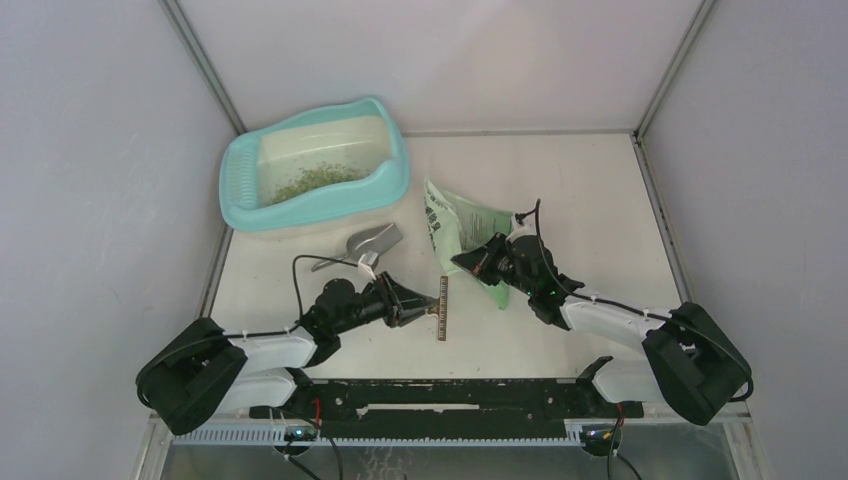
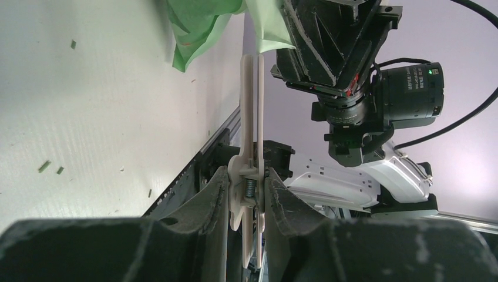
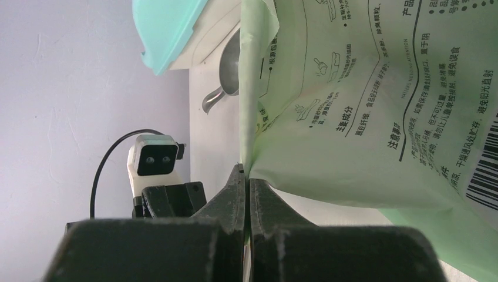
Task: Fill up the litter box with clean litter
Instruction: Clamp the cat litter bag at the center of the board.
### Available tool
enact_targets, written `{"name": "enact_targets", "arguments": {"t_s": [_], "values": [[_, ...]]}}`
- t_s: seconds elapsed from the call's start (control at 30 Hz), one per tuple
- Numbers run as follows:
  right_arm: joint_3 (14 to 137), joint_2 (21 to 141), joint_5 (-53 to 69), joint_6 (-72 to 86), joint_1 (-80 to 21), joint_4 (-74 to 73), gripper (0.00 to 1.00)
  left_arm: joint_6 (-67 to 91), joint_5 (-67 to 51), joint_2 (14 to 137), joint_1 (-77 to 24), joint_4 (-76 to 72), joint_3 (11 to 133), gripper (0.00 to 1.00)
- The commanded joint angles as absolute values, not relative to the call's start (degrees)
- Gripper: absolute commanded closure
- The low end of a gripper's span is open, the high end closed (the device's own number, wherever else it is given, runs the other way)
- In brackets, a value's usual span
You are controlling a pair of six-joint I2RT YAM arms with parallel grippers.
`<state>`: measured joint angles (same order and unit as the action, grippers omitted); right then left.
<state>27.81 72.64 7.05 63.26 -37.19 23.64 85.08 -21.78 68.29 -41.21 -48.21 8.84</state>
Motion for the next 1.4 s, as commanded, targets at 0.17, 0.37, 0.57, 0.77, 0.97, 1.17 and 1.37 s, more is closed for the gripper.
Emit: {"name": "enact_targets", "arguments": {"t_s": [0.17,0.37,0.57,0.77,0.97,1.17,1.37], "values": [[27.92,70.31,9.49,64.36,-36.92,31.69,1.0,84.64,-21.77,68.95,-40.43,-53.29,9.4,1.0],[27.36,70.9,9.8,64.73,-36.91,32.54,1.0,84.29,-22.07,68.62,-39.88,-53.78,9.47,1.0],[27.16,71.23,10.16,65.15,-37.13,33.31,1.0,84.27,-21.83,69.71,-39.27,-55.01,8.92,1.0],[26.4,71.44,10.28,65.53,-37.52,34.07,1.0,84.9,-21.42,70.8,-38.78,-58.53,8.63,1.0],[25.42,71.76,10.68,66.22,-37.71,35.15,1.0,85.08,-21.43,72.66,-38.58,-59.72,8.82,1.0],[24.9,71.13,10.89,66.29,-37.85,35.16,1.0,85.15,-21.36,74.08,-38.44,-59.77,8.53,1.0],[24.45,70.78,11.3,66.79,-37.8,35.51,1.0,84.53,-20.94,74.37,-38.04,-59.37,7.78,1.0]]}}
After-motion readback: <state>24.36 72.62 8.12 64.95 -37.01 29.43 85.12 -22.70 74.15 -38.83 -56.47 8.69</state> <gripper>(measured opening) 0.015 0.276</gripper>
